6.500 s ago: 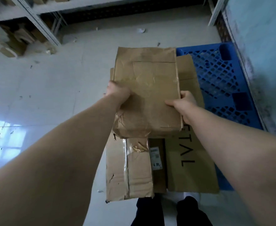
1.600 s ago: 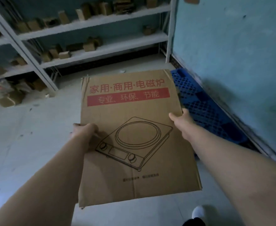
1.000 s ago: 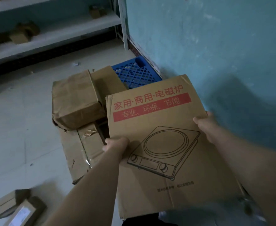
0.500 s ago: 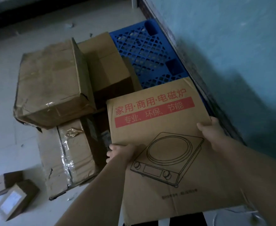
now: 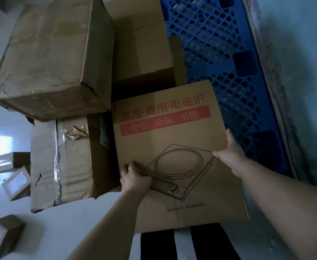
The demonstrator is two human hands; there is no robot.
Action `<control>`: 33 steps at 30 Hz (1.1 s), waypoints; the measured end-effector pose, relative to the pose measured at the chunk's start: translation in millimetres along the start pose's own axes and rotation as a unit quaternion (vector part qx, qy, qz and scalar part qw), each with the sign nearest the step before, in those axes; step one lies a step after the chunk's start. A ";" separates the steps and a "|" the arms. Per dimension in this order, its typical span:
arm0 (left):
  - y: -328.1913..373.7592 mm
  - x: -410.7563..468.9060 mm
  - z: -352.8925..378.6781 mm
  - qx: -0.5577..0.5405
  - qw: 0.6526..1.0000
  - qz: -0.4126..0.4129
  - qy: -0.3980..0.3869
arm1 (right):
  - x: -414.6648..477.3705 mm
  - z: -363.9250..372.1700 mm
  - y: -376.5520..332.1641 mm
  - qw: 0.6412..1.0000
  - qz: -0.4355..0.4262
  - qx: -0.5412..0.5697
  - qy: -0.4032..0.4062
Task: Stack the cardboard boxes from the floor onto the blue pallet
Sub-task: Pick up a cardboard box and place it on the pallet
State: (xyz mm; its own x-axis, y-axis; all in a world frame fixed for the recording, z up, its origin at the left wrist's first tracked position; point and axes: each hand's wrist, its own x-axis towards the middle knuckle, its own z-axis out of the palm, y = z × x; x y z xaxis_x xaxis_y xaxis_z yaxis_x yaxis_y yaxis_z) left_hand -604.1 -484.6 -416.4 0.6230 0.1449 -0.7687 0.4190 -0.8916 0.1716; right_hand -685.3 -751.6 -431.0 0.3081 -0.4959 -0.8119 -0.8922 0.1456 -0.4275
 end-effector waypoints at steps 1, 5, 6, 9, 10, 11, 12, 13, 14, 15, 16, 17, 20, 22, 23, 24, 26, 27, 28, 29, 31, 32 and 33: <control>-3.5 -3.5 4.6 0.003 1.000 -0.017 0.015 | -1.5 -0.3 3.1 1.000 0.001 -0.016 0.006; -13.4 -19.4 15.2 0.006 0.990 -0.136 0.029 | -11.6 3.5 19.8 0.998 0.024 -0.051 0.013; -16.0 -21.2 17.4 0.007 0.988 -0.150 0.023 | -13.7 6.2 24.1 0.998 0.026 -0.052 0.015; -27.3 -25.0 23.0 0.012 0.984 -0.177 0.020 | -23.6 14.3 35.5 0.997 0.029 -0.045 0.046; -34.0 -24.3 25.6 0.008 0.982 -0.189 0.017 | -27.4 16.3 41.4 0.997 0.036 -0.044 0.056; -41.7 -24.2 28.4 -0.001 0.978 -0.207 0.006 | -31.3 17.2 48.2 0.996 0.051 -0.044 0.064; -48.5 -25.7 29.6 -0.026 0.973 -0.228 -0.003 | -35.9 17.9 56.7 0.994 0.071 -0.042 0.068; -57.0 -26.7 32.2 -0.044 0.967 -0.251 -0.016 | -41.3 18.6 65.1 0.993 0.090 -0.035 0.067; -65.4 -30.4 33.7 -0.068 0.964 -0.256 -0.033 | -46.0 19.8 72.7 0.993 0.099 -0.015 0.060; -70.0 -33.9 33.3 -0.097 0.959 -0.262 -0.047 | -49.5 21.2 78.6 0.993 0.103 0.007 0.051; -76.6 -35.6 34.7 -0.112 0.954 -0.270 -0.063 | -51.5 23.2 82.6 0.993 0.102 0.025 0.045; -81.6 -37.7 34.1 -0.163 0.941 -0.290 -0.064 | -53.2 25.2 83.5 0.993 0.103 0.033 0.041; -95.8 -29.3 30.7 -0.303 0.909 -0.278 -0.071 | -52.7 33.8 76.1 0.994 0.095 0.040 0.039; -99.8 -20.6 24.1 -0.334 0.905 -0.258 -0.056 | -50.7 42.5 68.1 0.996 0.079 0.036 0.032; -99.8 -18.2 20.2 -0.330 0.906 -0.264 -0.029 | -50.4 46.6 63.4 0.997 0.071 0.030 0.029; -100.4 -14.2 16.2 -0.327 0.905 -0.273 -0.003 | -50.3 50.9 59.0 0.997 0.063 0.025 0.027; -99.1 -8.7 10.9 -0.329 0.903 -0.275 0.022 | -49.1 58.5 51.9 0.998 0.053 0.022 0.031; -97.4 -7.5 8.8 -0.335 0.902 -0.272 0.024 | -48.6 61.6 49.4 0.998 0.055 0.023 0.035; -97.3 -5.5 8.4 -0.338 0.901 -0.271 0.020 | -48.2 64.3 47.8 0.997 0.056 0.020 0.043; -98.2 -4.2 8.5 -0.340 0.899 -0.275 0.021 | -48.8 66.2 46.6 0.997 0.058 0.013 0.053; -97.3 -2.3 9.2 -0.332 0.899 -0.284 0.031 | -50.2 68.7 45.5 0.996 0.063 -0.008 0.068; -96.8 -1.1 9.9 -0.331 0.899 -0.285 0.037 | -49.6 69.8 45.5 0.995 0.063 -0.020 0.073; -97.4 0.8 11.9 -0.329 0.899 -0.286 0.045 | -49.6 70.2 44.8 0.995 0.064 -0.028 0.076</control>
State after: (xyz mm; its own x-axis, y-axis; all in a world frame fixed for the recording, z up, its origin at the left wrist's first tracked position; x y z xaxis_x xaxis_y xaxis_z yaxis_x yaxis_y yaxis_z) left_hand -652.3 -402.8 -441.1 0.2189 0.5590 -0.7998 0.9696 -0.2167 0.1139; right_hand -717.4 -660.5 -437.8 0.1414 -0.6005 -0.7870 -0.9391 0.1701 -0.2985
